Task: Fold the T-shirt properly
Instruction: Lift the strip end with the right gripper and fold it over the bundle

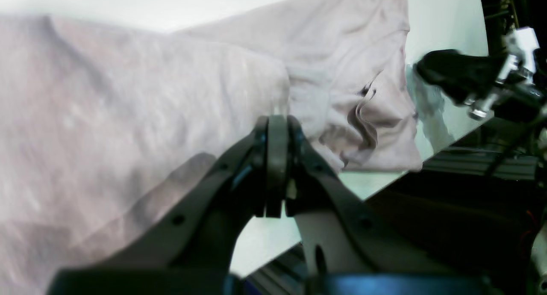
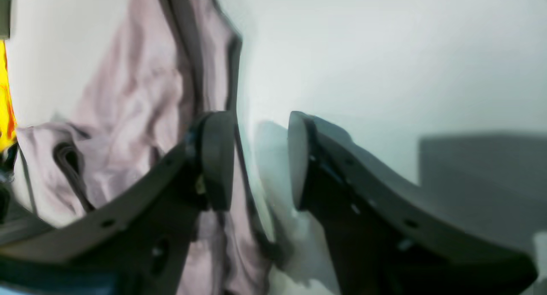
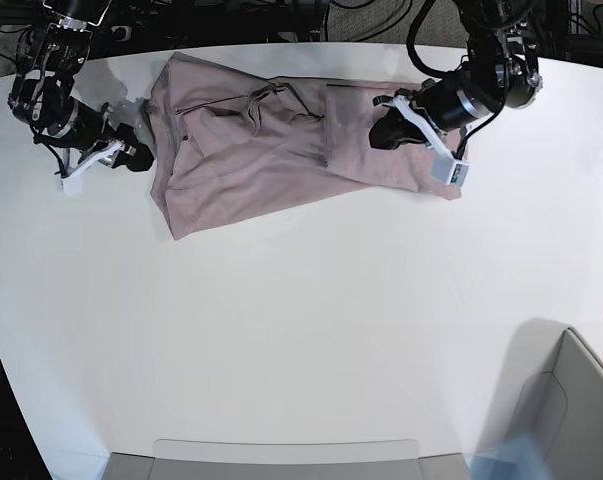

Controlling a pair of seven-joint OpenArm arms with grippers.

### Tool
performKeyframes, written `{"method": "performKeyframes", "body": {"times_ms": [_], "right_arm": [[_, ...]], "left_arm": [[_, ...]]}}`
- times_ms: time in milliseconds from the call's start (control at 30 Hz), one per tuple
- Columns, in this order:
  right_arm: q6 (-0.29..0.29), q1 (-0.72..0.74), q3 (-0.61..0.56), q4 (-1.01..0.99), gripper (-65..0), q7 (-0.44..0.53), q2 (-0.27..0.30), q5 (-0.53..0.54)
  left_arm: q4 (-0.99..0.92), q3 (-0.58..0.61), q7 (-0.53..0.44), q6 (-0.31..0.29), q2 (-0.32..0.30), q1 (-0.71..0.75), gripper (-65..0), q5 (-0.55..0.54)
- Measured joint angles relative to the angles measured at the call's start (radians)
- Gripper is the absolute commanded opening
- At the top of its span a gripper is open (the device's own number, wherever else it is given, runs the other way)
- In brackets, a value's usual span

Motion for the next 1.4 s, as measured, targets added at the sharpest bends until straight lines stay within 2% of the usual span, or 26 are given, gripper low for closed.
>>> {"method": "performKeyframes", "body": {"times_ms": [133, 567, 633, 733, 867, 1000, 1100, 1167, 1267, 1400], "right_arm": [[0.001, 0.010, -0.072, -0.004, -43.2, 0.010, -0.008, 0.008], [0.005, 0.013, -0.262, 0.005, -43.9, 0.044, -0.120, -0.002], [0.005, 0.017, -0.301, 0.006, -49.1, 0.067, -0.119, -0.032], [0.005, 0.037, -0.317, 0.006, -65.0, 0.063, -0.119, -0.094], [0.005, 0.079, -0.315, 0.002, -65.0, 0.055, -0.103, -0.150], [-0.002, 0.143, -0.231, -0.002, -65.0, 0.050, -0.064, -0.238], [-0.007, 0.209, -0.165, -0.006, -65.0, 0.047, -0.020, -0.349], [-0.007, 0.250, -0.161, -0.006, -65.0, 0.049, 0.005, -0.434], [-0.010, 0.302, -0.206, 0.039, -65.0, 0.048, 0.030, -0.567], [-0.008, 0.312, -0.373, 0.226, -65.0, 0.035, 0.030, -0.756]], "left_arm": [[0.000, 0.000, 0.004, 0.000, -0.001, 0.002, -65.0, 0.003], [0.000, 0.000, 0.001, 0.000, 0.000, 0.000, -65.0, 0.003], [0.000, 0.000, 0.001, 0.000, 0.000, 0.000, -65.0, 0.003], [0.000, 0.000, 0.001, 0.000, -0.001, 0.000, -65.0, 0.003], [0.000, -0.001, -0.006, 0.000, 0.000, 0.016, -65.0, 0.002], [-0.001, -0.001, 0.004, 0.000, -0.001, 0.027, -65.0, 0.003], [-0.001, -0.001, -0.002, 0.000, -0.001, 0.022, -65.0, 0.003], [-0.001, -0.001, -0.002, 0.000, -0.002, 0.023, -65.0, 0.003], [-0.001, -0.045, 0.005, 0.000, -0.001, 0.039, -65.0, -0.002], [-0.001, -0.116, 0.008, 0.000, 0.000, 0.050, -65.0, 0.000]]}}
